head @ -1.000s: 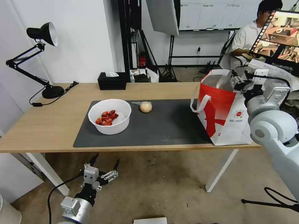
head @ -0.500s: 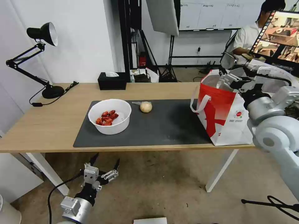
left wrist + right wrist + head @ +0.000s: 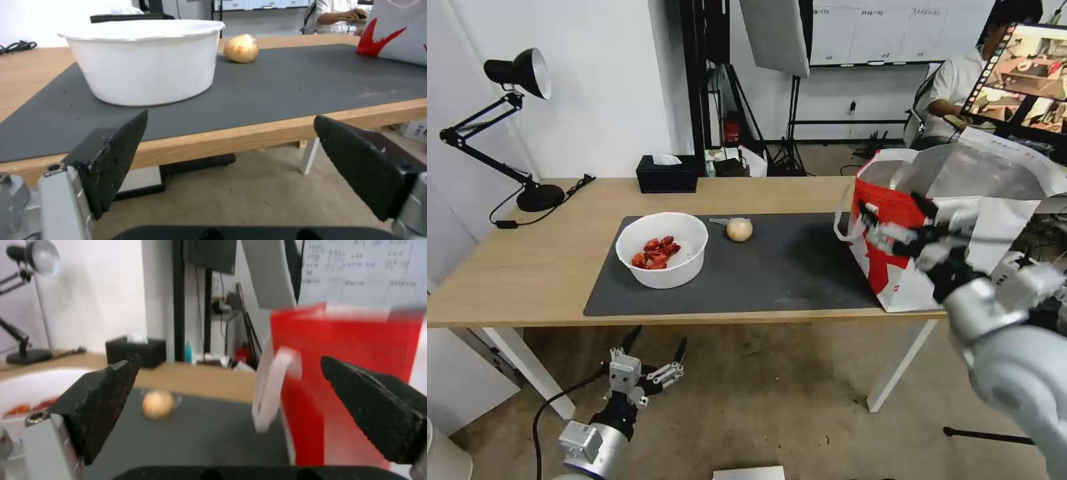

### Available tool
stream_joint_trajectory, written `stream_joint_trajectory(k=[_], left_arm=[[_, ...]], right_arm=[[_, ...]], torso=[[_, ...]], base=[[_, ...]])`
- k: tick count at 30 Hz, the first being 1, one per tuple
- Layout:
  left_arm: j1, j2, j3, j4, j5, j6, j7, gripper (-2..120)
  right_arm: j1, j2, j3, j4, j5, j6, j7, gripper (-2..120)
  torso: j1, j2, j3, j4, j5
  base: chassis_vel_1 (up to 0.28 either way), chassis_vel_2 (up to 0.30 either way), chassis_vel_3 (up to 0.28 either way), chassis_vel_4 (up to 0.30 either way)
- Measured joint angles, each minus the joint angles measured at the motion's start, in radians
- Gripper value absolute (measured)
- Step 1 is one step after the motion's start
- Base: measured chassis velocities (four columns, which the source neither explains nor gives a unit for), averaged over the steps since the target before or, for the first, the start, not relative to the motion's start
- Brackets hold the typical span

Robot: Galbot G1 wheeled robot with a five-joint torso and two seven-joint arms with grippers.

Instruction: Pick up the trash from the table and place it into the takeout bag.

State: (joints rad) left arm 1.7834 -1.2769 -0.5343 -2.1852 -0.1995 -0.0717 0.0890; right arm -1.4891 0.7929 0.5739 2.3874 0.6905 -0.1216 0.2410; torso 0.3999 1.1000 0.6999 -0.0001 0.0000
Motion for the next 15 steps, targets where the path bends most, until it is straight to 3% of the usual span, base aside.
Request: stream_joint_trajectory(k=[5,15], left_arm=[[0.006,-0.002,-0.001,0.0,0.001,-0.003,0.001,100],[0.018,-0.004,-0.007,0.003,0.001,-0.011,0.0,100]], right_arm=[[-0.189,0.097,-0.008,0.004,-0.131,0.099,-0.028,100],[-0.314,0.198,-0.067,-0.044,-0.287,0.224,-0.001,100]], torso=[[0.0,0.0,0.0,-0.0001,-0.0001],[0.0,0.0,0.0,0.0001,-0.0001]], base=[[0.0,0.0,0.0,0.0],[0.0,0.0,0.0,0.0]])
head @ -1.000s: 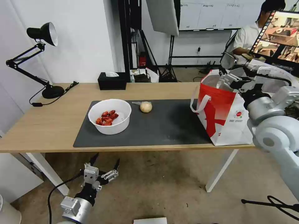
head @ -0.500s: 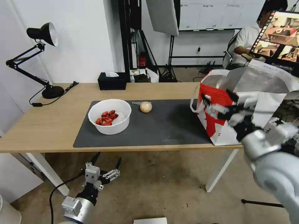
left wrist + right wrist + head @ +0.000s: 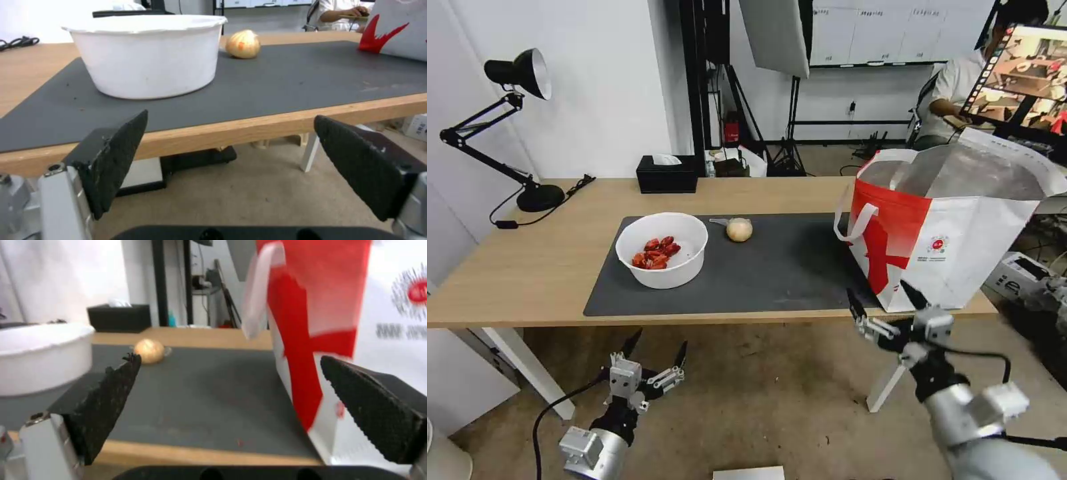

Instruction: Pick up the trash from the table and place it into the takeout bag.

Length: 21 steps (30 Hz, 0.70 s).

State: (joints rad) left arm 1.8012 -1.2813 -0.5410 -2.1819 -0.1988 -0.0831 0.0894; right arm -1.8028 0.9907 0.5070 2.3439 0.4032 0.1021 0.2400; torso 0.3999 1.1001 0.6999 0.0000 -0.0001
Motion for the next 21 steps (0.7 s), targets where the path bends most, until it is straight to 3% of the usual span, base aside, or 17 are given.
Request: stream_joint_trajectory(k=[8,21], left_arm=[[0.01,0.002,-0.009,0.011,0.0,-0.009,0.002,100],[0.008,-0.001,-0.011,0.013,0.0,-0.009,0.003,100]], right_arm=[[-0.02,0.053,-0.05,-0.067,-0.092,0.034,0.056,100],[-0.014,0.04,-0.061,-0.083,-0.075,0.015,0.069,100]], torso=[[0.0,0.0,0.0,0.0,0.0001],[0.0,0.0,0.0,0.0,0.0001]], base=[[0.0,0.0,0.0,0.0],[0.0,0.0,0.0,0.0]])
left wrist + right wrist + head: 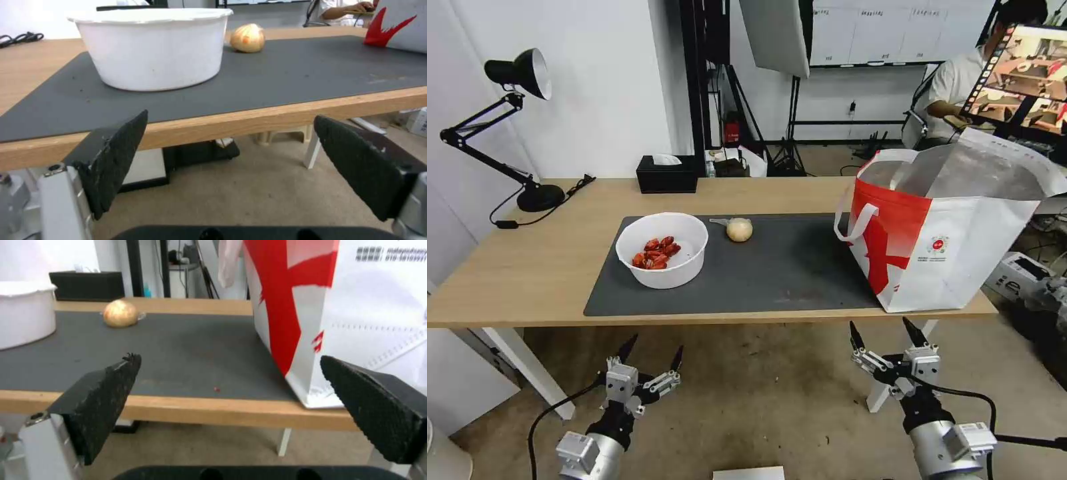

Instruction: Pick up the trash from the table and place it into the takeout bag.

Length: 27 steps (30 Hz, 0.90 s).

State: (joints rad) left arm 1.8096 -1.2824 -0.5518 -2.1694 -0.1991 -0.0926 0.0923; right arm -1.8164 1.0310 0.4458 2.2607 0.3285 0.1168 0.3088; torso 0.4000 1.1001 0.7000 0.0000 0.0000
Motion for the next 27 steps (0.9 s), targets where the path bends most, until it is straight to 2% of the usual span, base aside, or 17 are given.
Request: stream_joint_trajectory(k=[27], left_arm=[[-0.011,0.008,-0.003,0.009,-0.01,0.0,0.001,100]], right_arm=[[0.006,0.032,-0.033,-0.023,-0.016,-0.006,-0.001,100]], torso=[[0.0,0.0,0.0,0.0,0.0]], base=[[0.0,0.0,0.0,0.0]])
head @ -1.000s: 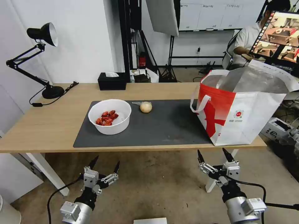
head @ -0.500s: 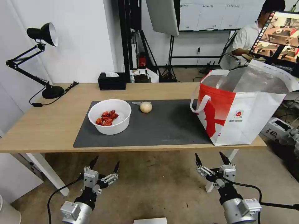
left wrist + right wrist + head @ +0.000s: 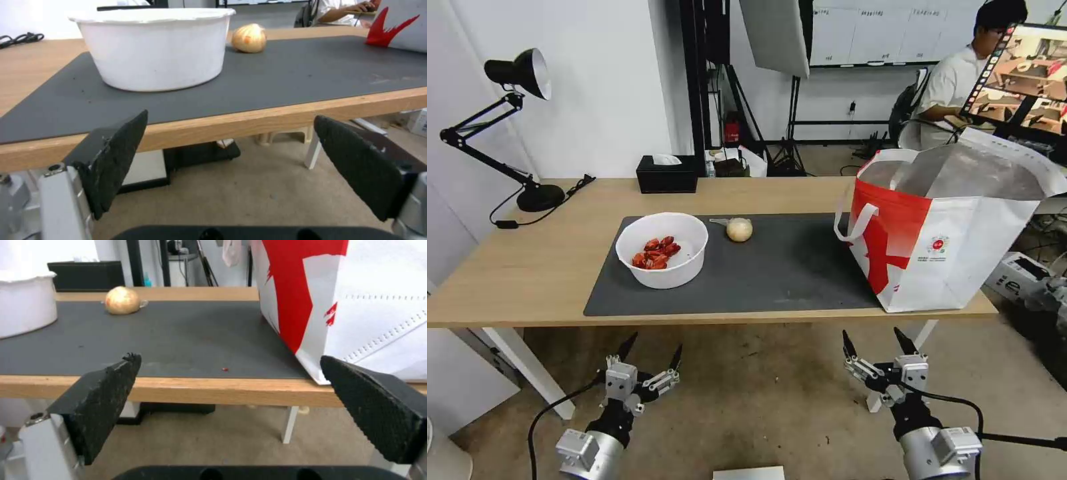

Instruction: Pick up the trash from the table and place it into the takeout bag.

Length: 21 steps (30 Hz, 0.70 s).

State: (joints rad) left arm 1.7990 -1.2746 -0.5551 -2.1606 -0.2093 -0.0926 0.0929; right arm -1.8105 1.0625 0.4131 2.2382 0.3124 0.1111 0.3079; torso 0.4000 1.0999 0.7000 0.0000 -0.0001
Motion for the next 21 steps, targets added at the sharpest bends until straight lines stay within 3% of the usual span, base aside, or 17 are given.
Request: stream_joint_trajectory(k=[14,21], left_arm=[[0.002,-0.003,-0.003,-0.002,0.001,-0.001,0.001,100],[-0.001,-0.001,-0.007,-0.006,-0.002,-0.002,0.002,100]], right_arm=[[0.011,0.006,-0.012,-0.001,0.001,-0.002,-0.002,100],[0.115,-0.047,-0.061,0.006,0.028,-0.058,-0.003,100]], torso=[[0.0,0.0,0.0,-0.0001,0.0],[0.0,0.0,0.0,0.0,0.0003]], base=[[0.0,0.0,0.0,0.0],[0.0,0.0,0.0,0.0]])
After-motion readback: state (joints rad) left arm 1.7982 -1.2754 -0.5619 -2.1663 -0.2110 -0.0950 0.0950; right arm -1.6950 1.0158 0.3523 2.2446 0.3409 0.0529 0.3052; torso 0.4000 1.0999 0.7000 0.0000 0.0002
